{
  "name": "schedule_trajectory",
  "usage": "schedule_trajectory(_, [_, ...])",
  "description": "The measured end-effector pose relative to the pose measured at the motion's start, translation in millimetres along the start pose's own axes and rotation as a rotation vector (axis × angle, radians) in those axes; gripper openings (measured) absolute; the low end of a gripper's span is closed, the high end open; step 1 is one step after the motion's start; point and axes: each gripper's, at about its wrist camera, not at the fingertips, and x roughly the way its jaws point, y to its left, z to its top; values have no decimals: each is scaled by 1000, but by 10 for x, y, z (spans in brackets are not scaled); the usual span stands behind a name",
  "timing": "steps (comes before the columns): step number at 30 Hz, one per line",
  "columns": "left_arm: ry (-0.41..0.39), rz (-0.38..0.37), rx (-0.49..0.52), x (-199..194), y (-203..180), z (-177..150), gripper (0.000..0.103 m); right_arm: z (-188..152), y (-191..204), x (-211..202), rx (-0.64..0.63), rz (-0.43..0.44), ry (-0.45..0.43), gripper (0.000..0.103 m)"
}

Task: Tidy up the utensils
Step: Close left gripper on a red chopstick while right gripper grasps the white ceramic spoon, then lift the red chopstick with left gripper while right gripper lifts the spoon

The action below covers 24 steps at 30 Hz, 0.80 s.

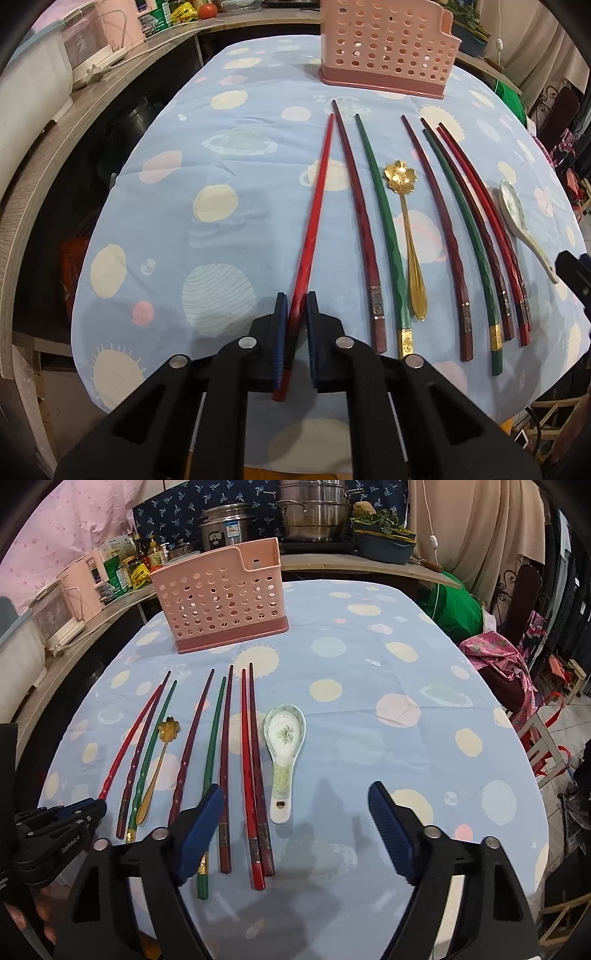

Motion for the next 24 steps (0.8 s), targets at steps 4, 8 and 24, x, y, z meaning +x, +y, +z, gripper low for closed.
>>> schedule_trajectory(4, [-2,10,-2,8,30,16,7,58,-55,151,36,69,33,39])
schedule_trajectory(8, [-6,20,3,15,15,21,7,90,-25,285,18,87,62,25])
schedule_trajectory(24, [-8,24,-1,22,2,27,7,0,-80,447,35,120,109,13])
